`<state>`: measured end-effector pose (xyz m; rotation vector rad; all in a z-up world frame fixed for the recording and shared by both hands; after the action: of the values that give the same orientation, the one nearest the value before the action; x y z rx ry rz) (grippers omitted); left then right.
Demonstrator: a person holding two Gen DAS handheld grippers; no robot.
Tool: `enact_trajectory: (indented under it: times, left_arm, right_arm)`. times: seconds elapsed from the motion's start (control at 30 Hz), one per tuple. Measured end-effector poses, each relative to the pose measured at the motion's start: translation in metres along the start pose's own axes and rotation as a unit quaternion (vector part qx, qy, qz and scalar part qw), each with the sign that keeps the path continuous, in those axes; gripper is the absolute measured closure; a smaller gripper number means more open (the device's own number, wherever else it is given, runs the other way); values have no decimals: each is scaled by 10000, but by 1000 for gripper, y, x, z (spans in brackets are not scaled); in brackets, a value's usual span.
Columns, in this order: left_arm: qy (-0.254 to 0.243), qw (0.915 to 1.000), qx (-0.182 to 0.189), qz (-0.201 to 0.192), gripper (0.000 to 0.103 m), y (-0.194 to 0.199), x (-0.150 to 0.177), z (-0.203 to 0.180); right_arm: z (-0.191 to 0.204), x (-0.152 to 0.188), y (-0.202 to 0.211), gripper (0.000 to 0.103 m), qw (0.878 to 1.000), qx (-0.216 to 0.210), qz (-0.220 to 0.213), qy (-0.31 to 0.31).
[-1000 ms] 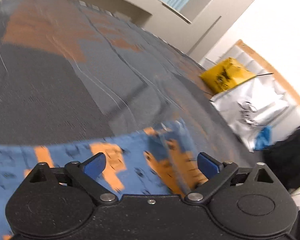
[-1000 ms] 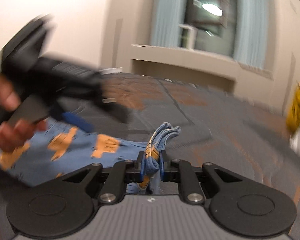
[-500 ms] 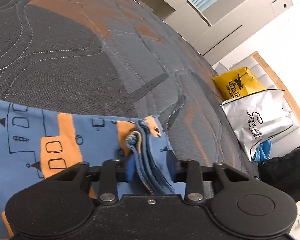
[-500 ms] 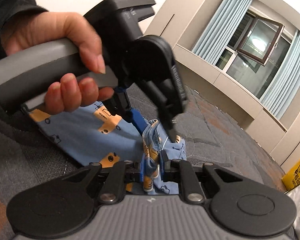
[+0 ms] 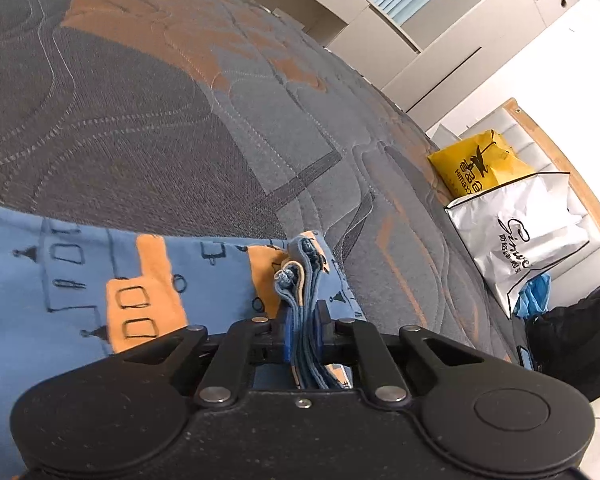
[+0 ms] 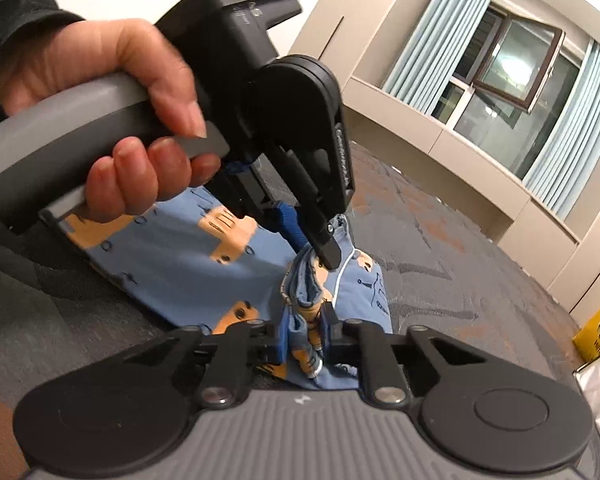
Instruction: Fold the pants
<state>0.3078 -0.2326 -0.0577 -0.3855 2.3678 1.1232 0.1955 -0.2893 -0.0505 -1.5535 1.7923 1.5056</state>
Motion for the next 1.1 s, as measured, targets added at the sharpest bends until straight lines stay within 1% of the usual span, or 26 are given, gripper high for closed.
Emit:
enact_trajectory:
  times: [0.17,0.33,0.43,0.57,0.67,0.8,1.1]
  left_arm:
    - [-192,9997,-97,-105,93,35,-5,15]
    - [-300,9986,-387,-180,93,71,-7,46]
    - [-318,9977,-565,-179,93,85,-4,68]
    - [-238,9973,-675,-144,93,87,3,91]
    - [-358,9965,-744,-132,92,82,8,99]
    - [-446,9961,-738,-161,92,82,7,98]
    - [-423,9967,-653,-246,92,89,8,94]
  right_arm:
    - [18,-18,14,87,9995,-122,-263,-76]
    - [48,-44,19,87,9974,-511,-498,-121]
    - [67,-53,18,87,9959,-725,-527,-77]
    - [88,-53,5,87,9946,-988,-317,-71]
    - [93,-47,-5,87,9940,-1076,-153,-92]
    - [87,-44,-8,86,9937,-1083,-161,-226]
    - [97,-51,-5,86,9938,-1012,-226,-412]
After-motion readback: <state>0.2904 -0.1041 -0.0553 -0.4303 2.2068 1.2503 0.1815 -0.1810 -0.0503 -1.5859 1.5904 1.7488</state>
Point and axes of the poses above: each gripper's, at about its wrist camera, not at the fingertips, and y roughly against the way its jaws point, z to its left, x to its underside, the point moved 8 cm from there along -y, roughly the way its jaws point, and after that the axes turned 6 degrees about -x, right-handed, at the moved point
